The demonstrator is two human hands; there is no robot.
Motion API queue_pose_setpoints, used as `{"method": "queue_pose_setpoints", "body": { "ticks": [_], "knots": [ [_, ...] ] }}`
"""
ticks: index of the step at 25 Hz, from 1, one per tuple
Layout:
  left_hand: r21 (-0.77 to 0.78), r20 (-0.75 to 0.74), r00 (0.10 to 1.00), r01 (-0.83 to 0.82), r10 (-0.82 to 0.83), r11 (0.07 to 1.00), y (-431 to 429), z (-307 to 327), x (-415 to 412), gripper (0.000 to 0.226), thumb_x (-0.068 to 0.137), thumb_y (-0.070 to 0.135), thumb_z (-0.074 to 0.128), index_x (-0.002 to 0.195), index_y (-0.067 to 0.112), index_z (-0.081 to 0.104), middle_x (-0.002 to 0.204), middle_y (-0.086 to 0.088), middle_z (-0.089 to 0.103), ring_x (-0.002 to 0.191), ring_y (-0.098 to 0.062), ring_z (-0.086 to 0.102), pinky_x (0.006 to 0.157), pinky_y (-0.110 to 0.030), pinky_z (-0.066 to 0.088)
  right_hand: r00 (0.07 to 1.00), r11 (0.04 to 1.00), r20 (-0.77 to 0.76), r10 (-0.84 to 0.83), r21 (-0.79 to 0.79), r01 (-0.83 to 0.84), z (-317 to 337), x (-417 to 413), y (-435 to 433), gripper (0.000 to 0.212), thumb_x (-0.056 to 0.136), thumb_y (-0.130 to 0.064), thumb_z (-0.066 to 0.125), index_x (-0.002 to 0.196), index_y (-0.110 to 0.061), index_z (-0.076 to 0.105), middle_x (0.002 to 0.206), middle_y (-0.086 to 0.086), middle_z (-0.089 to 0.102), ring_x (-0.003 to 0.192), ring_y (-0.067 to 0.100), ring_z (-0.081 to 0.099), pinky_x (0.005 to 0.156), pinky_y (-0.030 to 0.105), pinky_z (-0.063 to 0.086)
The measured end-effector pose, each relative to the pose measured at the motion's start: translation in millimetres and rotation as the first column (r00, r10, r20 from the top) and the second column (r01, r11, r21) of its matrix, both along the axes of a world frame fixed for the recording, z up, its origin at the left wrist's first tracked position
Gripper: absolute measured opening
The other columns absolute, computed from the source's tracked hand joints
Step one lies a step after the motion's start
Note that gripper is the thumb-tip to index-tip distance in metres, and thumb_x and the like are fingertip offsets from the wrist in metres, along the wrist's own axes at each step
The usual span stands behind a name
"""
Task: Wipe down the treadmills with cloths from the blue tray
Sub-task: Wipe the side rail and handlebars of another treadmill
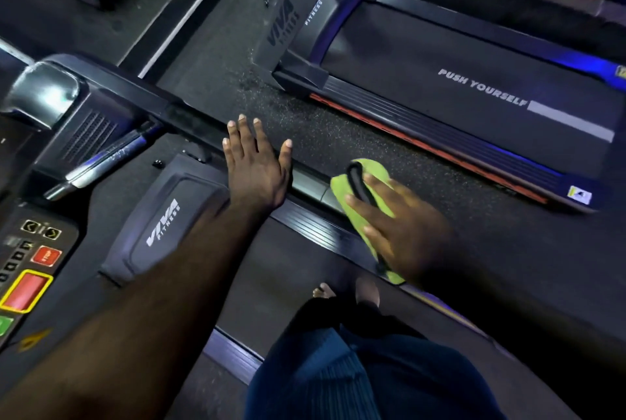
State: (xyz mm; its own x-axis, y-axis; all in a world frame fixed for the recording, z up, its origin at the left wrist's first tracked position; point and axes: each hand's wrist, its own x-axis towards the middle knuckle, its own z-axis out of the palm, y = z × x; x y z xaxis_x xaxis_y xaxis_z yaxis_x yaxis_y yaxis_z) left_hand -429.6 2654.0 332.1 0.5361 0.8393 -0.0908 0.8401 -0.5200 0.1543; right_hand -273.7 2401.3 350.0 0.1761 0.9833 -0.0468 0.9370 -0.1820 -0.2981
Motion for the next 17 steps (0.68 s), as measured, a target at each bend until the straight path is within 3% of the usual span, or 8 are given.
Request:
{"method": "queue_pose_setpoints", "body": {
  "ticks": [2,4,6,8,11,14,16,17],
  "knots": [
    [0.014,0.025,1.000,-0.008,0.007,1.000,0.9,-4.5,0.8,0.082,0.108,0.061,0.013,0.164,0.000,0.014,0.172,-0.026,0.002,0.160,-0.041,-0.005,0.129,-0.055,-0.001,0.995,0.995,-0.006,0.098,-0.013,-0.098,-5.2,8.0,-10.9,0.053,0.112,-0.043,0.031,0.164,-0.042,0.028,0.173,0.008,0.024,0.155,0.037,0.033,0.114,0.055,0.043],
    [0.042,0.052,0.999,0.001,-0.003,0.999,1.9,-8.4,-1.1,0.081,0.109,0.060,0.017,0.164,0.000,0.017,0.172,-0.027,0.006,0.160,-0.042,-0.002,0.129,-0.056,0.001,0.999,1.000,-0.042,-0.003,-0.022,0.002,2.5,3.8,22.8,0.052,0.111,-0.047,0.034,0.163,-0.044,0.031,0.170,0.007,0.031,0.148,0.034,0.043,0.112,0.052,0.047],
    [0.075,0.070,0.997,0.014,-0.019,0.997,2.7,-11.7,-2.4,0.082,0.109,0.059,0.020,0.163,-0.002,0.019,0.171,-0.027,0.009,0.160,-0.043,0.001,0.129,-0.057,0.003,0.988,0.993,-0.123,-0.099,-0.079,0.090,10.2,2.2,59.8,0.054,0.109,-0.057,0.030,0.162,-0.053,0.021,0.168,-0.002,0.035,0.143,0.029,0.050,0.107,0.049,0.051],
    [0.070,0.080,0.997,0.007,-0.012,0.998,1.1,-10.7,-4.1,0.084,0.108,0.061,0.019,0.163,-0.002,0.018,0.172,-0.026,0.008,0.160,-0.042,0.001,0.129,-0.056,0.003,0.966,0.989,-0.238,-0.105,-0.124,0.078,12.8,6.6,53.7,0.060,0.106,-0.061,0.031,0.163,-0.051,0.015,0.170,-0.006,0.031,0.146,0.026,0.047,0.111,0.049,0.048],
    [0.049,0.102,0.994,-0.043,0.038,0.998,0.0,-9.1,1.0,0.082,0.108,0.060,0.021,0.163,-0.001,0.018,0.172,-0.025,0.007,0.160,-0.041,0.000,0.130,-0.056,0.003,0.911,0.986,-0.398,-0.108,-0.161,0.046,16.2,27.3,8.8,0.069,0.102,-0.054,0.042,0.165,-0.039,0.022,0.172,-0.006,0.024,0.154,0.016,0.035,0.123,0.040,0.035],
    [0.064,0.147,0.985,-0.096,0.086,0.993,-4.5,-12.4,1.3,0.080,0.109,0.057,0.025,0.165,0.000,0.013,0.173,-0.023,0.000,0.160,-0.040,-0.005,0.129,-0.052,-0.001,0.782,0.985,-0.616,-0.094,-0.173,-0.018,1.5,44.3,34.8,0.060,0.104,-0.028,0.051,0.162,-0.034,0.037,0.168,-0.014,0.030,0.149,-0.013,0.025,0.126,0.022,0.022],
    [-0.003,0.262,0.939,-0.229,0.222,0.973,-8.3,-15.8,9.1,0.082,0.109,0.056,0.027,0.165,-0.001,0.007,0.173,-0.023,-0.006,0.160,-0.038,-0.009,0.128,-0.048,-0.005,0.650,0.974,-0.759,-0.027,-0.167,-0.154,-17.6,53.4,84.9,0.057,0.103,-0.019,0.048,0.159,-0.025,0.045,0.166,-0.011,0.034,0.147,-0.018,0.025,0.127,0.020,0.019],
    [-0.062,0.355,0.871,-0.341,0.340,0.938,-9.3,-17.2,16.5,0.082,0.110,0.054,0.029,0.164,-0.002,0.005,0.173,-0.022,-0.008,0.160,-0.037,-0.010,0.129,-0.047,-0.006,0.575,0.965,-0.817,-0.047,-0.185,-0.184,-21.9,56.6,101.6,0.058,0.100,-0.021,0.045,0.158,-0.025,0.045,0.166,-0.011,0.033,0.148,-0.016,0.025,0.127,0.018,0.017]
  ]
}}
